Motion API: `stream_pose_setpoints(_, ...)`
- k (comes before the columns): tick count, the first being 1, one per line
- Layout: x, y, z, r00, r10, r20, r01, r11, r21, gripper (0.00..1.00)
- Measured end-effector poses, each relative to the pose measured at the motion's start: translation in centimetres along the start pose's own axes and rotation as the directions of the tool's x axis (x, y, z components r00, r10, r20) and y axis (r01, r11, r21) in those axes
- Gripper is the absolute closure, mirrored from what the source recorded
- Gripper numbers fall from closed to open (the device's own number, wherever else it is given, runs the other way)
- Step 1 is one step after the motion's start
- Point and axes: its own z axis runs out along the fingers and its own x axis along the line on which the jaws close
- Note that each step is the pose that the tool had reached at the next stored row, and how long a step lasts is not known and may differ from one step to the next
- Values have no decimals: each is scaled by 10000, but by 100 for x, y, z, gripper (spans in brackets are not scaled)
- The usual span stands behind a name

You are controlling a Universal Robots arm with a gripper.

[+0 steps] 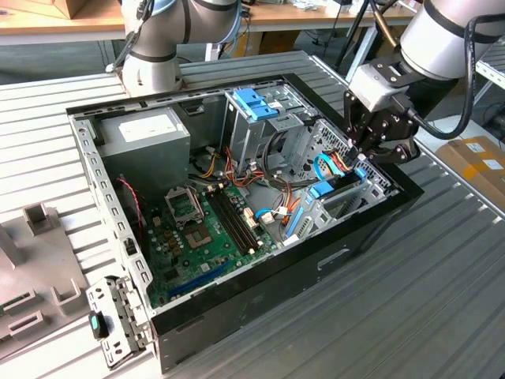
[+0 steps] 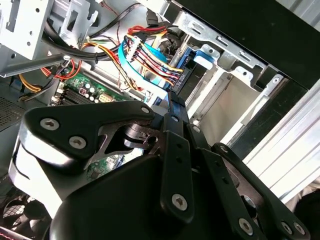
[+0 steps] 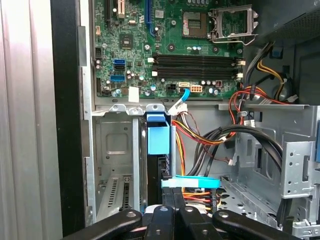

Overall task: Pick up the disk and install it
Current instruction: 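Insert the second disk wire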

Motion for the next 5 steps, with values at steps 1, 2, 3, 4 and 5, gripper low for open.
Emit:
stream_pose_setpoints(1, 0, 0, -1, 10000, 0, -1, 0, 10000, 0, 90)
stream_pose_setpoints(2, 0, -1, -2, 10000, -1, -3, 1, 10000, 0, 90)
stream_pose_setpoints(3, 0, -2, -2, 10000, -1, -4, 1, 10000, 0, 90)
stream_pose_setpoints(4, 0, -2, -2, 10000, -1, -3, 1, 10000, 0, 90)
stream_pose_setpoints(5, 0, -3, -2, 10000, -1, -3, 1, 10000, 0, 90)
